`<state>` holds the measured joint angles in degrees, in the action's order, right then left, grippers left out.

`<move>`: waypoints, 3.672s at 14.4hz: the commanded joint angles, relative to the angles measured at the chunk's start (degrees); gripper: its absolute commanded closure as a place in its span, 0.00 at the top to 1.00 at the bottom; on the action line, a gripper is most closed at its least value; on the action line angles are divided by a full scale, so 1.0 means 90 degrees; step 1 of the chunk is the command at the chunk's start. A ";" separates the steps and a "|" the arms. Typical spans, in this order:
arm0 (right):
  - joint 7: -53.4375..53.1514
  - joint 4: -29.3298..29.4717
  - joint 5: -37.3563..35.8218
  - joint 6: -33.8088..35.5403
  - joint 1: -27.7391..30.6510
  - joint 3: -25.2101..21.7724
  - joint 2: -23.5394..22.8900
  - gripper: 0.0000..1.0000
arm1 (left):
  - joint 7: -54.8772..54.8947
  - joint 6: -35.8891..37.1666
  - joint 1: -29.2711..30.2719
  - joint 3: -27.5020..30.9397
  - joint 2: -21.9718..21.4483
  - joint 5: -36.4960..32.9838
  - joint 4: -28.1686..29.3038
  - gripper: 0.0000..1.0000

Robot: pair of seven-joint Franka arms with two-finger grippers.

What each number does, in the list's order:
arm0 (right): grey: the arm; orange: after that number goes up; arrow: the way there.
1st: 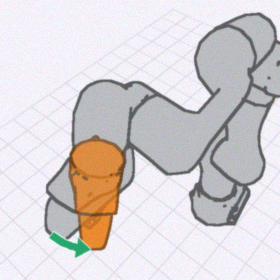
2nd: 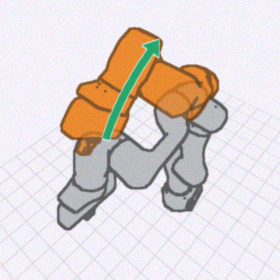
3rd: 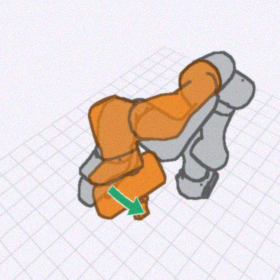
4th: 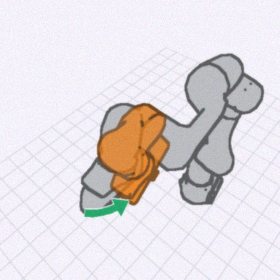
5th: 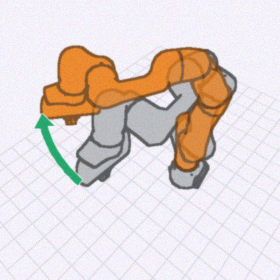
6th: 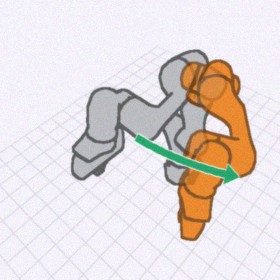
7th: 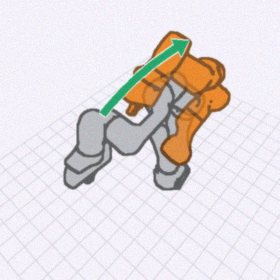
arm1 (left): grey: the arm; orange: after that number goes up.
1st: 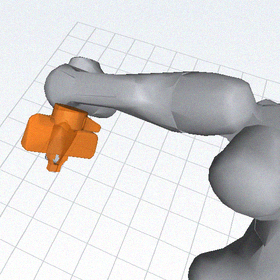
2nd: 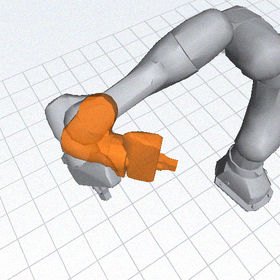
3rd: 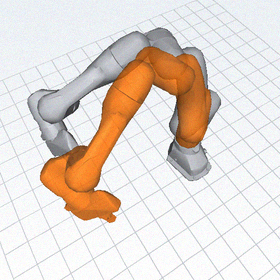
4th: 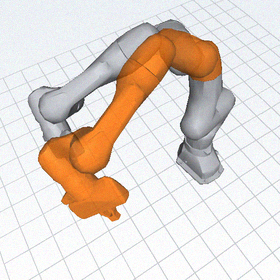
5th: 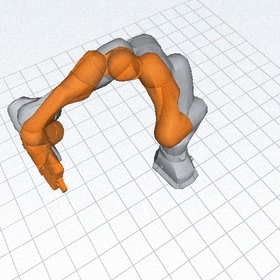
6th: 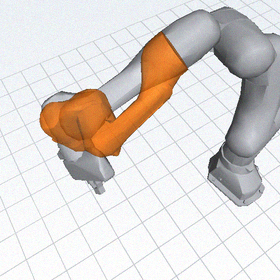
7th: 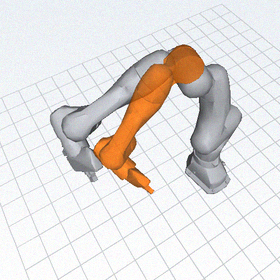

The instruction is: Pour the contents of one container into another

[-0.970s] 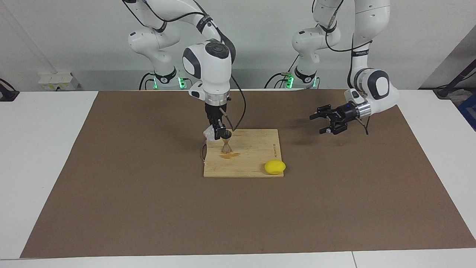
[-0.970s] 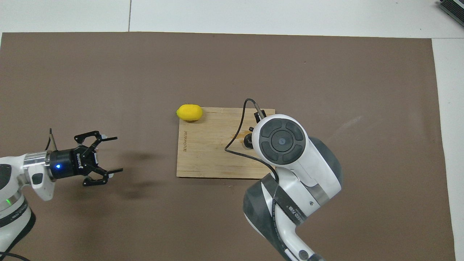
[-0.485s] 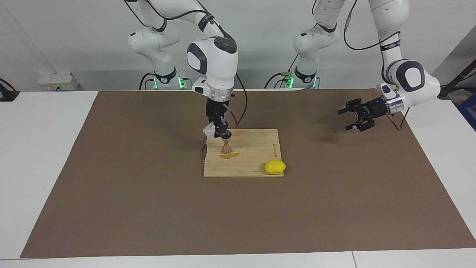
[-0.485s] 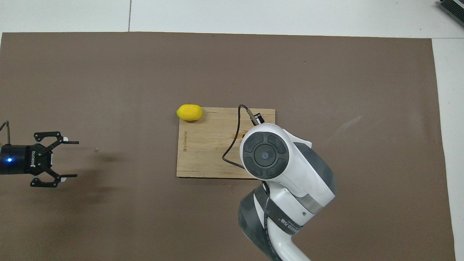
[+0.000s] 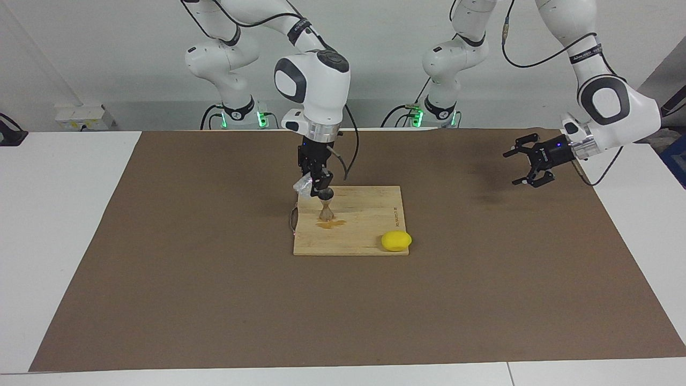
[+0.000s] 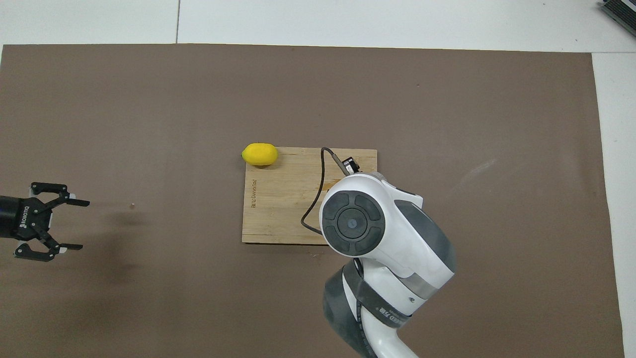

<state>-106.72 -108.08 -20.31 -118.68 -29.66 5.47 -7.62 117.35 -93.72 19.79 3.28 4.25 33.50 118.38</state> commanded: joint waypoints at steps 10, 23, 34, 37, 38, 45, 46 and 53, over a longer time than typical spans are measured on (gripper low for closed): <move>-0.0115 0.0153 0.1424 -0.0182 0.0482 0.0008 -0.0100 0.11 | -0.5341 -0.0056 -0.1622 -0.0042 -0.0560 -0.1397 -0.1208 1.00; 0.1434 -0.0588 0.4606 -0.0602 0.2062 0.0018 -0.0081 0.08 | -1.0184 0.0656 -0.2608 -0.0081 -0.0853 -0.3126 -0.1991 1.00; 0.4864 -0.1263 0.6426 -0.0124 0.4407 0.0008 -0.0432 0.00 | -1.1993 0.1526 -0.2873 -0.0217 -0.1213 -0.3790 -0.2509 1.00; 0.5614 -0.1253 0.6738 0.0013 0.4807 0.0008 -0.0725 0.00 | -1.2023 0.1458 -0.2863 -0.0227 -0.1311 -0.3840 -0.2480 1.00; 0.5801 -0.1253 0.6739 0.0033 0.4905 0.0008 -0.0784 0.00 | -1.2003 0.1419 -0.2853 -0.0227 -0.1321 -0.3840 -0.2480 1.00; 0.6311 -0.1263 0.6768 0.0014 0.5297 -0.0011 -0.1058 0.78 | -1.1954 0.1400 -0.2697 -0.0169 -0.1380 -0.3840 -0.2372 1.00; 0.6330 -0.1263 0.6758 0.0004 0.5287 -0.0021 -0.1038 0.99 | -1.2003 0.1380 -0.2687 -0.0149 -0.1380 -0.3840 -0.2372 1.00; 0.6301 -0.1429 0.6399 0.0013 0.5287 -0.0051 -0.0473 1.00 | -1.1993 0.1468 -0.2746 -0.0228 -0.1380 -0.3840 -0.2362 1.00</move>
<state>-51.41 -119.27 39.00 -118.16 17.11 4.68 -15.21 10.15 -81.16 -4.90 1.02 -7.03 0.01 96.24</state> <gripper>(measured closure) 0.000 0.000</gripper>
